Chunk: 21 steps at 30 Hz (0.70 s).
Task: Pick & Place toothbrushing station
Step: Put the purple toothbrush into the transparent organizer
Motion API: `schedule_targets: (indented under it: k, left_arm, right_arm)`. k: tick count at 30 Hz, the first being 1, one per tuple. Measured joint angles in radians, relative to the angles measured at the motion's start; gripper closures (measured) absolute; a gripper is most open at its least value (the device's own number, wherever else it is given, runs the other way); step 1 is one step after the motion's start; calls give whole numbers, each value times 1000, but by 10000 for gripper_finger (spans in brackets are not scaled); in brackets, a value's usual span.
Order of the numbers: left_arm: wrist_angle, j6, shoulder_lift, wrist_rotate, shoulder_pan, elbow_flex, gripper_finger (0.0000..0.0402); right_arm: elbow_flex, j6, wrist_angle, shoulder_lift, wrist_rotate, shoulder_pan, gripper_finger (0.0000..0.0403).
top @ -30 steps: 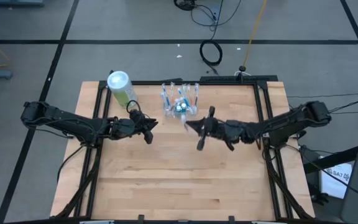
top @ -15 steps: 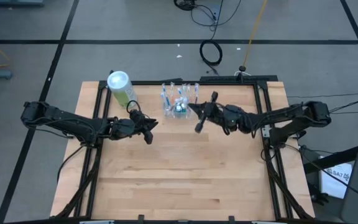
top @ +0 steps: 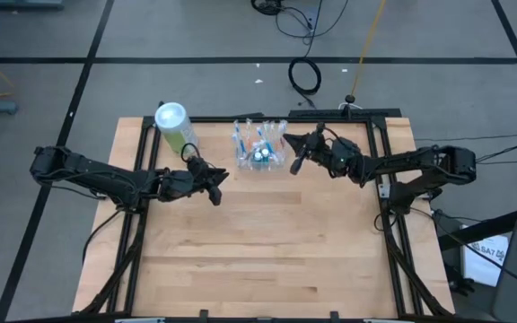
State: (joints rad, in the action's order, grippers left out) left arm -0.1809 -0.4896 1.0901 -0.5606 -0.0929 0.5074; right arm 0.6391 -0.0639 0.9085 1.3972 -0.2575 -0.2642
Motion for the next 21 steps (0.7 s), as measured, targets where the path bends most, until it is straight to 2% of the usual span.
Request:
schedule_targets:
  k: [7,21]
  left_arm:
    - [-34,25,0,0,0,0,316]
    - [-52,47,0,0,0,0,316]
  right_arm:
    - [-13,5,31,3,28,-29,403]
    - [-14,52,143,133,54,-69,403]
